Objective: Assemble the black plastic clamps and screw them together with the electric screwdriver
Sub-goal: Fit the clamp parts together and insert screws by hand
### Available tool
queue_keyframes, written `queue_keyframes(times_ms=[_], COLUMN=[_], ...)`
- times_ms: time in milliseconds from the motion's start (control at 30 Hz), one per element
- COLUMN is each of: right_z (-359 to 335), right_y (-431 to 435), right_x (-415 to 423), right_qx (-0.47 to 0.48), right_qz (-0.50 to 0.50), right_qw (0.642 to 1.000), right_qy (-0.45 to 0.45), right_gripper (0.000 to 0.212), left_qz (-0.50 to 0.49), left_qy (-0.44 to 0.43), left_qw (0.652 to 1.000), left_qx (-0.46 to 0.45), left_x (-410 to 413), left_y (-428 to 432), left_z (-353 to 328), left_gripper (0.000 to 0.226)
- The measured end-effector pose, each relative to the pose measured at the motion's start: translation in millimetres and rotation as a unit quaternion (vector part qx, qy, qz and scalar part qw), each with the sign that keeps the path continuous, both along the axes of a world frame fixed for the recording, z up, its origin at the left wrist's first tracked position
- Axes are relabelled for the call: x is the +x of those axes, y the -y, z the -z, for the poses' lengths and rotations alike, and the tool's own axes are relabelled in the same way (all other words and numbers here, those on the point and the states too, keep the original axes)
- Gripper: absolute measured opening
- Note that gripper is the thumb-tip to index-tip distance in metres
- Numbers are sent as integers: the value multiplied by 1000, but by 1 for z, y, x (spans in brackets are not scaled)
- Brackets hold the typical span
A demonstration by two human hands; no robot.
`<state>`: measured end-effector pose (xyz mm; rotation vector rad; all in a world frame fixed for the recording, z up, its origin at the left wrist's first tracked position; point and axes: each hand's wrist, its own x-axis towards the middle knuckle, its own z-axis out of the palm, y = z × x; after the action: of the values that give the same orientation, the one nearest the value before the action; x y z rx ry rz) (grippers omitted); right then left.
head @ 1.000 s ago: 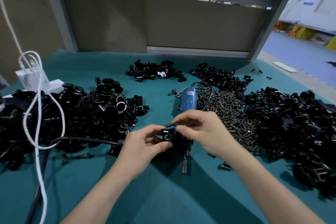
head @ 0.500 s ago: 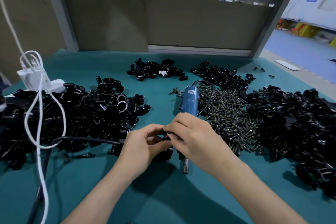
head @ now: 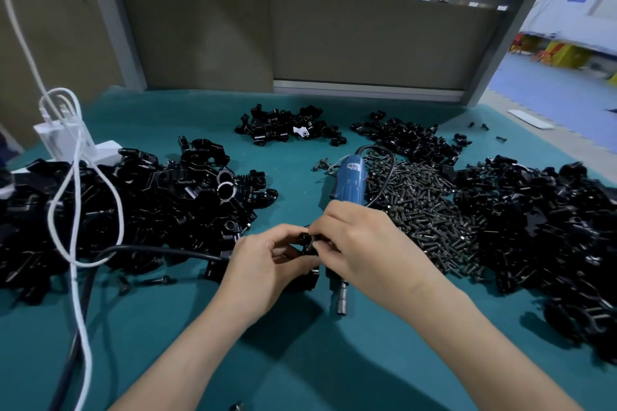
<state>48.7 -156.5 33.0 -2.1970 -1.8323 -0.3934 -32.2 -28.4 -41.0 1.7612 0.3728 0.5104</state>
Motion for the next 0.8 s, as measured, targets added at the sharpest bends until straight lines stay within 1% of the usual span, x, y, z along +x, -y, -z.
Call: queue_keyframes(times_ms=[33, 100, 133, 200, 267, 367, 433, 533, 667, 733, 800], right_z=[-1, -1, -1, -2, -1, -3, -4, -3, 2, 7, 9], right_y=[-2, -1, -1, -2, -1, -1, 2, 8, 12, 12, 12], right_x=[1, 7, 9, 10, 7, 1, -1, -1, 2, 3, 3], right_qx=[-11, -26, -37, -51, -57, -43, -45, -32, -31, -34, -17], right_qz=[6, 41, 49, 52, 55, 43, 53, 48, 65, 84, 98], right_qw=[1000, 998, 997, 996, 996, 998, 997, 998, 995, 992, 988], right_qy=[-1, -43, -45, -42, -29, 7, -25, -15, -65, -90, -121], right_gripper=[6, 22, 26, 28, 25, 5, 5, 9, 5, 7, 5], left_qz=[0, 2, 2, -2, -7, -17, -24, -30, -35, -36, -42], left_qy=[1, 3, 4, 6, 7, 12, 23, 40, 66, 79, 83], left_qw=[1000, 1000, 1000, 1000, 1000, 1000, 999, 996, 992, 989, 987], left_qx=[2, 1, 3, 10, 15, 21, 36, 71, 105, 124, 133], left_x=[0, 0, 0, 1, 1, 2, 2, 3, 2, 1, 1], left_y=[0, 1, 1, 1, 1, 3, 3, 5, 6, 6, 6], left_z=[0, 0, 0, 0, -1, 0, 2, 5, 7, 8, 8], left_gripper=[43, 42, 43, 46, 48, 47, 46, 43, 28, 27, 27])
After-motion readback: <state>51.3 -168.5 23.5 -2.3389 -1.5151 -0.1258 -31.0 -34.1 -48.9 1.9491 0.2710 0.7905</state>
